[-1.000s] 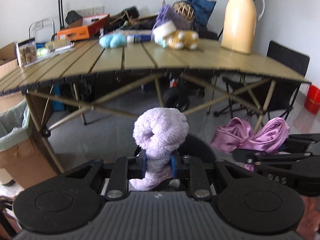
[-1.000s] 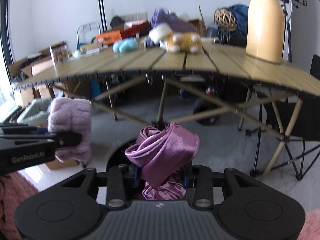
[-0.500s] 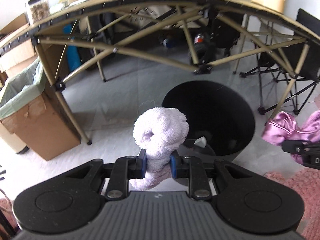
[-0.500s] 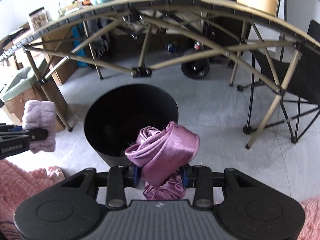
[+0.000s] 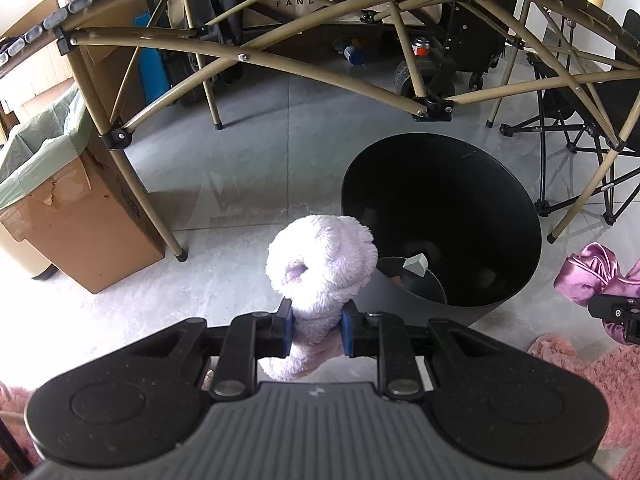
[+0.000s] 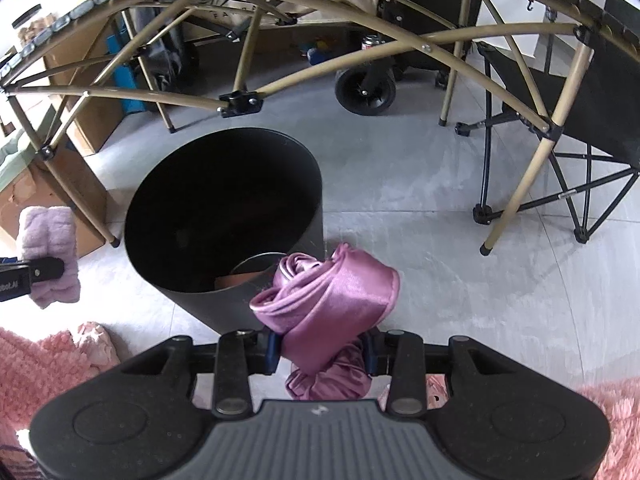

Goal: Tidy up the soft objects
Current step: 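Open the right tool over the bin to drop the purple scrunchie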

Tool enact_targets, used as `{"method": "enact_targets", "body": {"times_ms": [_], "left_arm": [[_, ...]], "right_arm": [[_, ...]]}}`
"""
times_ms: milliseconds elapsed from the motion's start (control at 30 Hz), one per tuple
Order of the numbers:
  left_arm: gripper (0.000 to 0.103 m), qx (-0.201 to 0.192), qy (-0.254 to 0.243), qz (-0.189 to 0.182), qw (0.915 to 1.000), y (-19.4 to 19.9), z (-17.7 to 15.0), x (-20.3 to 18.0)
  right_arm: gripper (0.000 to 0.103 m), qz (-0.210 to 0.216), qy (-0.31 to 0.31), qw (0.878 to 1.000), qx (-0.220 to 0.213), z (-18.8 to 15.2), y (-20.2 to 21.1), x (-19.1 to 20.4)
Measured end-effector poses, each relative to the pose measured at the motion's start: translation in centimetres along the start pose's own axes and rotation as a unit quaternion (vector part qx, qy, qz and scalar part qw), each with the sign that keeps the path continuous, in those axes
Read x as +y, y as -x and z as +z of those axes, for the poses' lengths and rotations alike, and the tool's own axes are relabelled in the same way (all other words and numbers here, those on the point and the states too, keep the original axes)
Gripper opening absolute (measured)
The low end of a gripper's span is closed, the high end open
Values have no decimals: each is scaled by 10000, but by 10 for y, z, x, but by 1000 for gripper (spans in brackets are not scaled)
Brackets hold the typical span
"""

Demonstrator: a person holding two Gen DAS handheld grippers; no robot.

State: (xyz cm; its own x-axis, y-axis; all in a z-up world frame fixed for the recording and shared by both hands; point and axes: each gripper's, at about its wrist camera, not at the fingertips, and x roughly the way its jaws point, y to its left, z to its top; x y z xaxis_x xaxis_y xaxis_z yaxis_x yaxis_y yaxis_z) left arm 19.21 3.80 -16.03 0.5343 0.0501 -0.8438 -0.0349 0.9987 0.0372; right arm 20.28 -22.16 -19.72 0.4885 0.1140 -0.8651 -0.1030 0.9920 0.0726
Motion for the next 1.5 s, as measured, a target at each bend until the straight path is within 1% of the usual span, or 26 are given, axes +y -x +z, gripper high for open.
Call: {"method": "enact_targets", "body": {"times_ms": [167, 400, 767, 1200, 1500], "left_arm": [[22, -67, 18, -52, 10000, 1, 4, -1], [22, 20, 87, 64, 9999, -5, 10, 2], [22, 127, 359, 116, 9992, -15, 17, 20], [22, 266, 618, 61, 9977, -23, 21, 33], [22, 387, 782, 51, 9962, -29, 23, 41]], "right_arm": [[37, -7, -50, 10000, 20, 5, -3, -1], [37, -24, -113, 9999, -61, 13, -2, 0], [37, 25, 48, 9999, -164, 34, -7, 15], [37, 143, 342, 9992, -118, 65, -27, 46], [37, 274, 583, 9979, 14, 87, -53, 72]]}}
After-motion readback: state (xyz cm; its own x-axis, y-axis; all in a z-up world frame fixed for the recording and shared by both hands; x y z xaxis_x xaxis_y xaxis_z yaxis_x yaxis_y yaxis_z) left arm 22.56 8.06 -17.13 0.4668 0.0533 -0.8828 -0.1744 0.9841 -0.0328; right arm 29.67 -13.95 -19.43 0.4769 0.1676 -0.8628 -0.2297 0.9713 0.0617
